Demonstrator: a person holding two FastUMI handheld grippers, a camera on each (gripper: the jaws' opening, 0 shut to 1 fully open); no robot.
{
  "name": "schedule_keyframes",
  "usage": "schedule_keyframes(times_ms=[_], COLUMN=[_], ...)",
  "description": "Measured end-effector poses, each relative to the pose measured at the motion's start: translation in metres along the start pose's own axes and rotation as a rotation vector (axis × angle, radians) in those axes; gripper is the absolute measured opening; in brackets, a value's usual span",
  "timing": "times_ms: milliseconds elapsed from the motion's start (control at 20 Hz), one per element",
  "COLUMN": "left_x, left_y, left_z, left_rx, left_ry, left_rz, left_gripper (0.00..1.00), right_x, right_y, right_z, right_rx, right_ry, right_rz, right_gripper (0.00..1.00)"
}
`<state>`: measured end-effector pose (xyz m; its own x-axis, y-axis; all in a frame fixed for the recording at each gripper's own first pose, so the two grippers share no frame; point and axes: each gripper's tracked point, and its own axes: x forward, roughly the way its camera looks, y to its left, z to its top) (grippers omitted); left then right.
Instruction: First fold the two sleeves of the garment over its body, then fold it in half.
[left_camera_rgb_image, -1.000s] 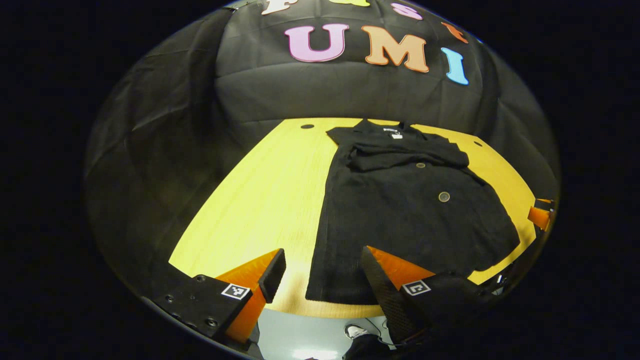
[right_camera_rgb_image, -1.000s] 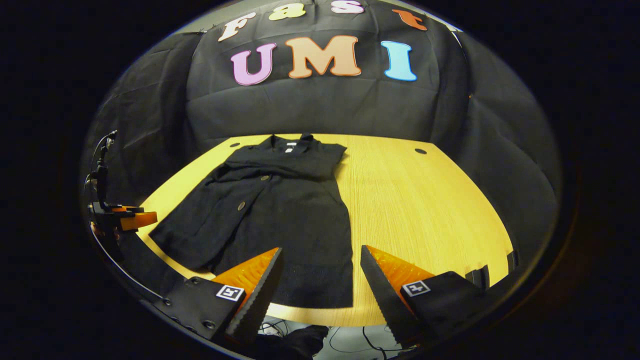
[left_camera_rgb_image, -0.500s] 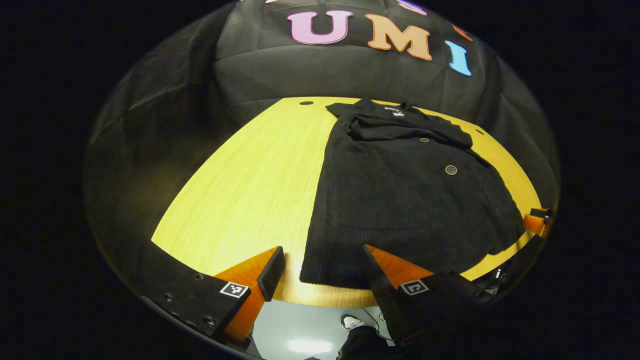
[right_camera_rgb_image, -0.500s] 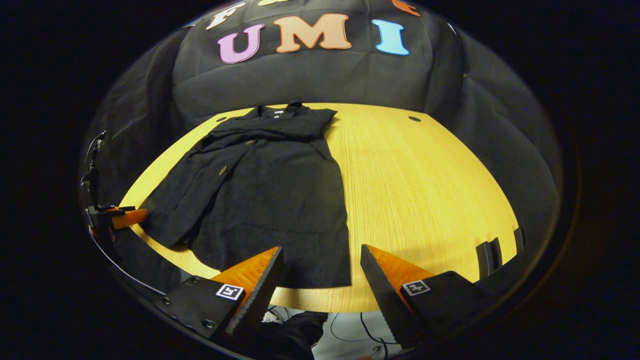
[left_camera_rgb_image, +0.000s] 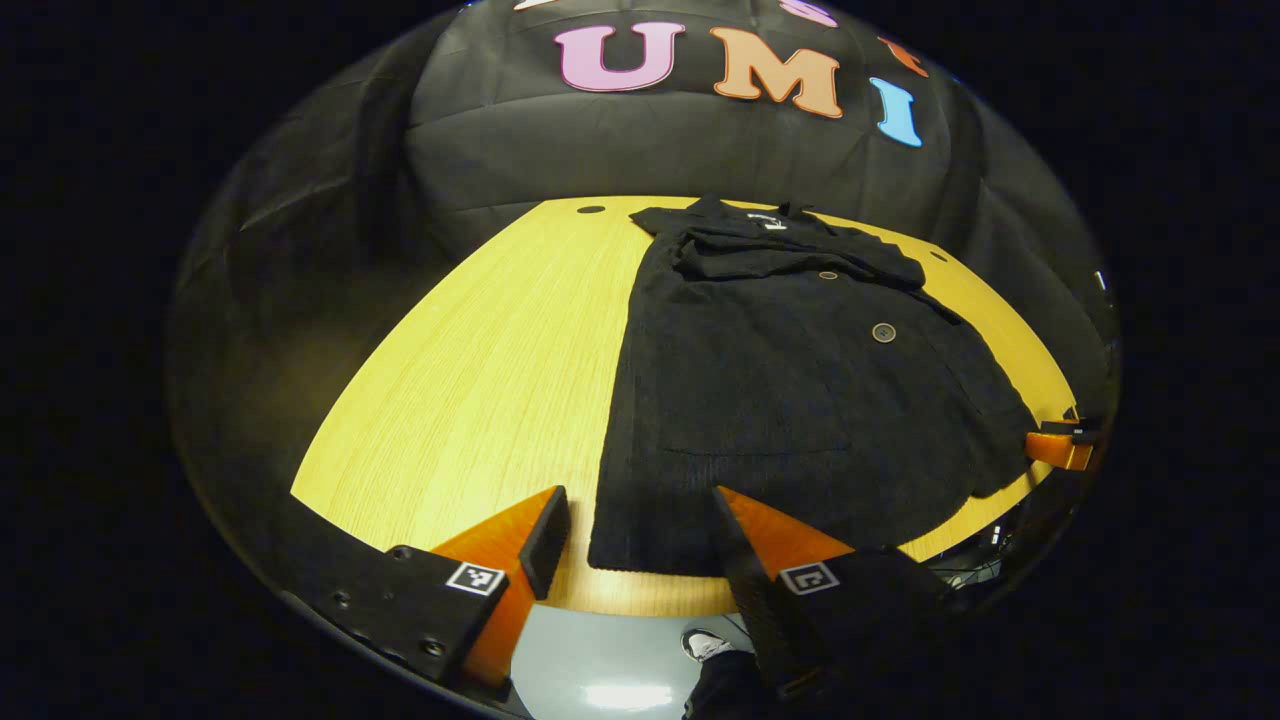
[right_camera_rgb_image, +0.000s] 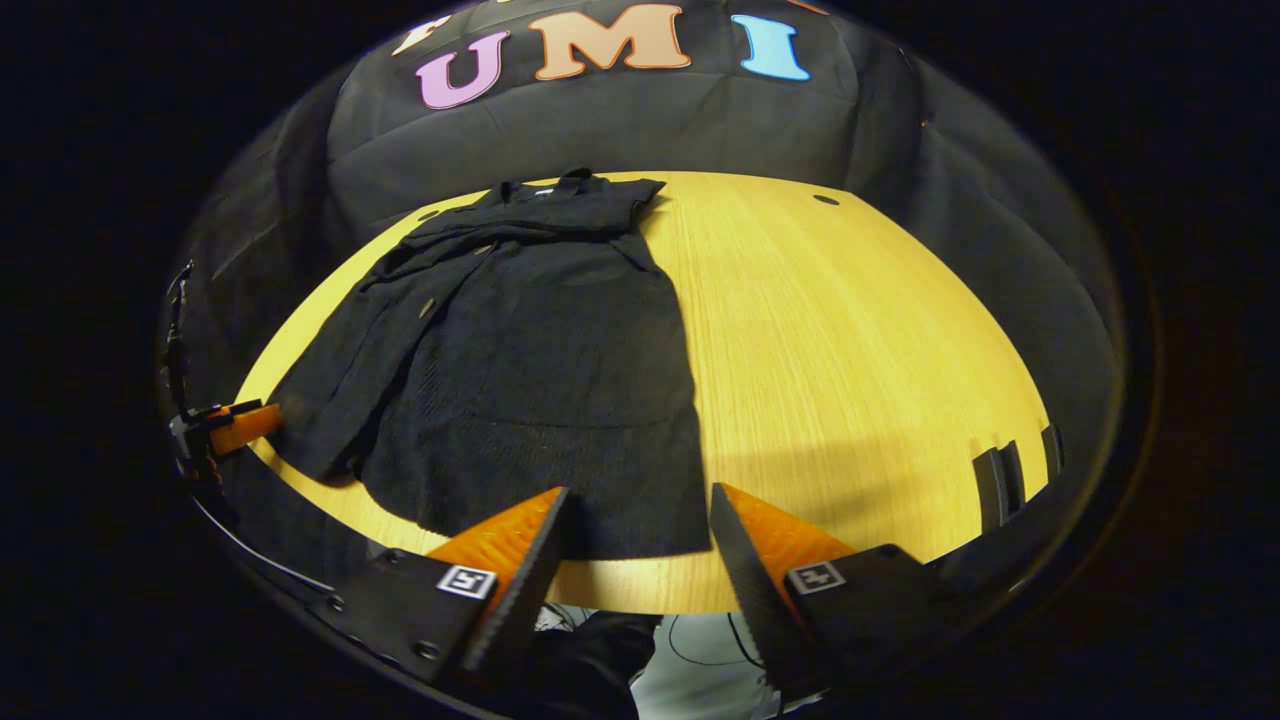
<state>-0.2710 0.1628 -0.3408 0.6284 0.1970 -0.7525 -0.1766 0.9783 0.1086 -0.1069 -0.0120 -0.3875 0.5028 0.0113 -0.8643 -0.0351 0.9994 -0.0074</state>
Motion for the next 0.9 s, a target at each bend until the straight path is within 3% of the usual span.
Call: schedule_keyframes(times_ms=[50, 100, 250, 350, 650, 900], left_x=[0.005, 0.008, 0.011, 0.008, 0.007, -0.017], left_y=[-0.006, -0.012, -0.016, -0.017, -0.018, -0.016], left_z=[0.002, 0.003, 0.008, 0.007, 0.016, 0.079], left_rx=[0.003, 0.002, -0.066, -0.089, -0.134, -0.185], left_ry=[-0.004, -0.005, -0.017, -0.014, 0.031, -0.093], left_rz=[-0.009, -0.027, -0.048, -0.059, -0.078, -0.143], left_gripper=[0.70, 0.61, 0.05, 0.00, 0.00, 0.00], right_x=[-0.002, -0.002, 0.000, -0.002, -0.022, -0.053], right_y=[0.005, 0.009, 0.017, 0.020, 0.037, 0.050], right_z=[-0.001, 0.001, 0.001, 0.000, 0.035, 0.099], right_rx=[-0.011, -0.018, -0.015, 0.020, 0.048, 0.068], right_ry=[0.008, 0.004, -0.018, -0.011, -0.108, -0.264], right_rz=[0.011, 0.023, 0.044, 0.053, 0.123, 0.174], right_gripper=[0.73, 0.58, 0.14, 0.05, 0.03, 0.03])
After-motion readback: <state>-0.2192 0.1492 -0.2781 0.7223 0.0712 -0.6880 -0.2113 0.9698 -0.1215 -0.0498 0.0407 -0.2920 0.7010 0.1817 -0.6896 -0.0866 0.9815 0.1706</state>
